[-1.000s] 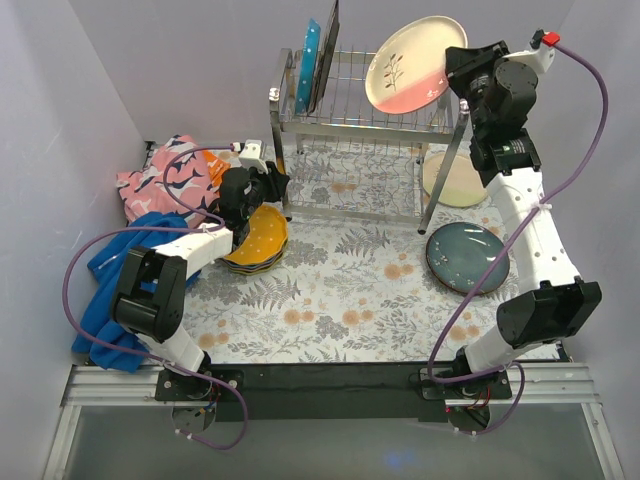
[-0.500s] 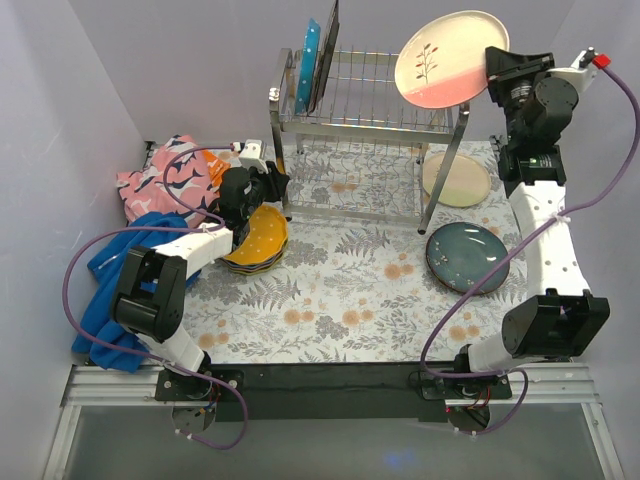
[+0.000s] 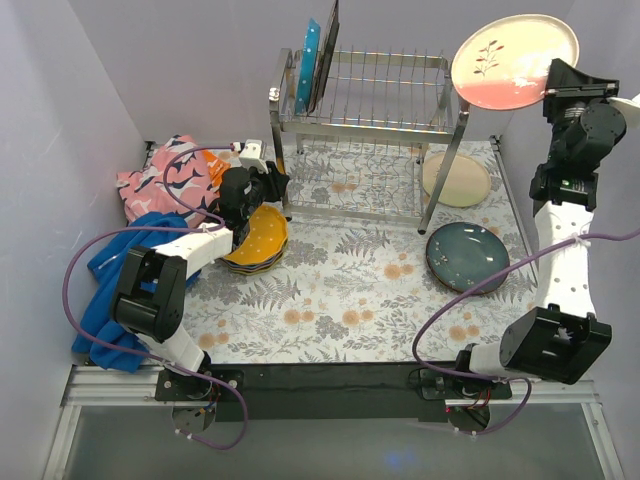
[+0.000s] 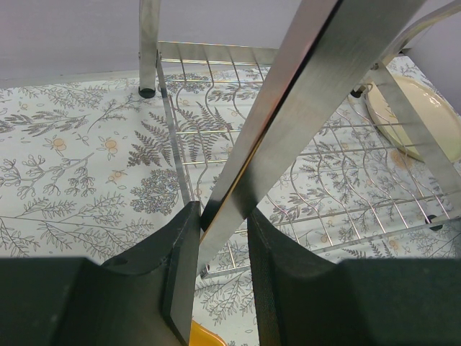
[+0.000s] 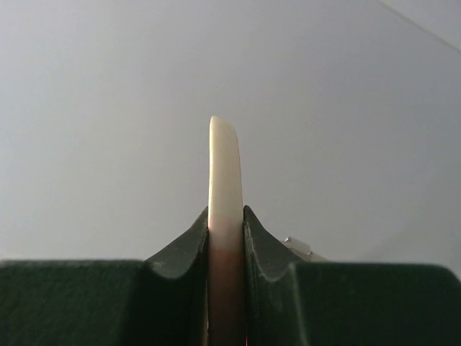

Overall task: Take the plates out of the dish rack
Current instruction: Unload the plate from the dish rack, then place the plate at the center of the board.

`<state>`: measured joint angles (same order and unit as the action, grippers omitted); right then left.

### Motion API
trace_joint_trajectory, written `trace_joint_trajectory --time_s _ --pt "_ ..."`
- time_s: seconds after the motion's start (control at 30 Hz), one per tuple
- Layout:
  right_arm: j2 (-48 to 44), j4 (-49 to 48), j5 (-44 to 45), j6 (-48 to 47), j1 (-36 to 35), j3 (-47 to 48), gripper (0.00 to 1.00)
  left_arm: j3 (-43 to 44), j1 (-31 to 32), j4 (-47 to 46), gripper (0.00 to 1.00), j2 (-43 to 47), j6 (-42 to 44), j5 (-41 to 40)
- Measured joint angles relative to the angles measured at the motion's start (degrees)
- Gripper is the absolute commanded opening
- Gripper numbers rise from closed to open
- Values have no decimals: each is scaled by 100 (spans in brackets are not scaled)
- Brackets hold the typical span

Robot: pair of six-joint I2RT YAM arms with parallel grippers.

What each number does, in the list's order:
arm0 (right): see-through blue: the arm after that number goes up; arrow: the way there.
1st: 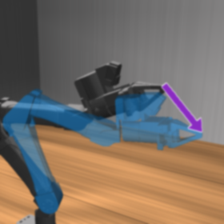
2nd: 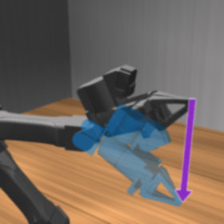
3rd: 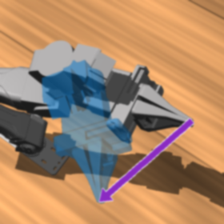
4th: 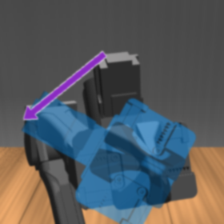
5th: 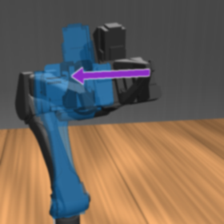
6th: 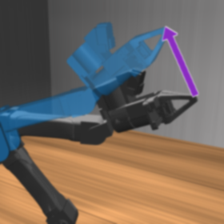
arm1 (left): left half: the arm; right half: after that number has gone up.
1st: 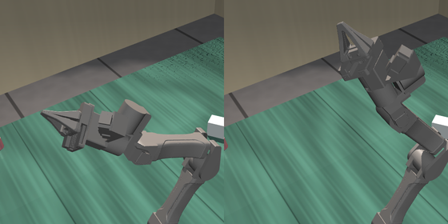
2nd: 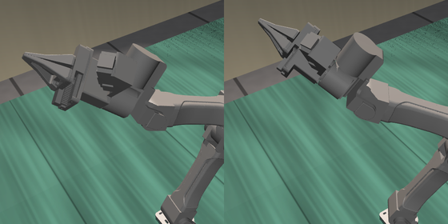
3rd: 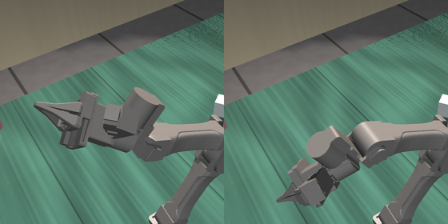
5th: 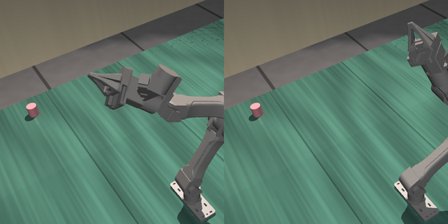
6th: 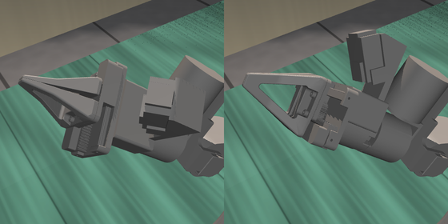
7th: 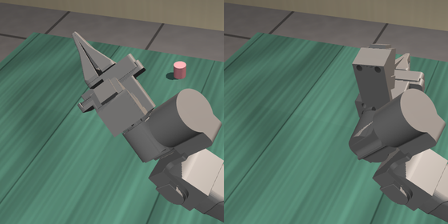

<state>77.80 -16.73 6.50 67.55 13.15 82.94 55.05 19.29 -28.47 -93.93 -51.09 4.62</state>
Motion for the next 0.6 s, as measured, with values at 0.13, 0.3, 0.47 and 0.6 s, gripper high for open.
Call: trace_joint_trajectory --time_s 0.13,0.3,0.47,0.6 --pt "-103 -63 -37 245 385 -280 1 0 0 0 0 0 15 0" --pt "-286 -83 -48 391 719 -667 1 0 0 0 0 0 17 0" --pt "-463 -151 -61 433 929 -979 1 0 0 -2 0 -2 24 0" --pt "-621 -208 -94 446 1005 -1276 1 0 0 -2 0 -2 28 2"
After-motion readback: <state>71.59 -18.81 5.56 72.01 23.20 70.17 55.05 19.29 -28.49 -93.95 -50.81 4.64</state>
